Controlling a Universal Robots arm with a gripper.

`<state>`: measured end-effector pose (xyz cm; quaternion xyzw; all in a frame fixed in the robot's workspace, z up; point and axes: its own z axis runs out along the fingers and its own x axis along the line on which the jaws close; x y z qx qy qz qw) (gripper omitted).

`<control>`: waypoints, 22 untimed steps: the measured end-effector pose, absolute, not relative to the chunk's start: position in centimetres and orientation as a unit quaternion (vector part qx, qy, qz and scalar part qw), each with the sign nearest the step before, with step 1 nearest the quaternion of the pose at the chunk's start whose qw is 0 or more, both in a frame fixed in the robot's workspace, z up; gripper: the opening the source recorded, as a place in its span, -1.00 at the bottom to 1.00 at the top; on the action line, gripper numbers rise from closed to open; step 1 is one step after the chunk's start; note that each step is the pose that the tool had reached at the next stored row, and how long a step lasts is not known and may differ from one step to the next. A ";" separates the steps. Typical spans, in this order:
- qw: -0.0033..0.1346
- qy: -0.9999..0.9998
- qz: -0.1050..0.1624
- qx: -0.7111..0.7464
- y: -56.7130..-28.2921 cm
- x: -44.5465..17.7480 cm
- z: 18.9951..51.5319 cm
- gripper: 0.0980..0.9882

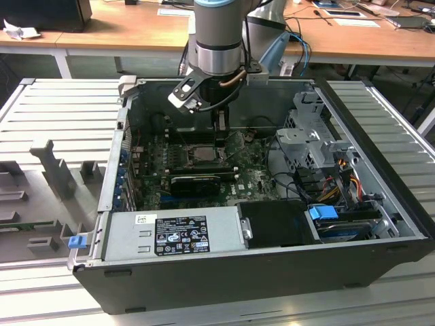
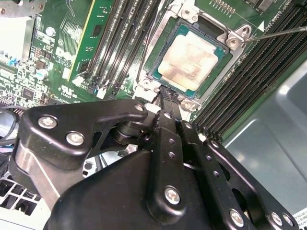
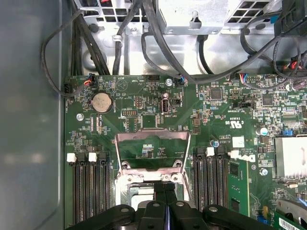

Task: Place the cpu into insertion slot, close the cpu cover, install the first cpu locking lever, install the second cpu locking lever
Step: 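Close the cpu cover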

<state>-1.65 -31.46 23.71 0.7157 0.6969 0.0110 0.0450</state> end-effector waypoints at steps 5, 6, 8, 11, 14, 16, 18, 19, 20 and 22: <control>0.045 0.697 0.011 0.716 -31.5 -1.3 23.7 -0.98; 0.045 0.697 0.011 0.716 -31.5 -1.2 23.7 -0.98; 0.045 0.697 0.011 0.716 -31.5 -1.2 23.7 -0.98; 0.045 0.697 0.011 0.716 -31.5 -1.0 23.7 -0.98; 0.045 0.697 0.011 0.716 -31.5 -1.0 23.7 -0.98; 0.045 0.697 0.011 0.716 -31.5 -0.9 23.7 -0.98; 0.045 0.697 0.011 0.716 -31.5 -0.9 23.7 -0.98; 0.045 0.697 0.011 0.716 -31.5 -0.8 23.7 -0.98; 0.045 0.697 0.011 0.716 -31.5 -0.8 23.7 -0.98; 0.045 0.697 0.011 0.716 -31.5 -0.8 23.9 -0.98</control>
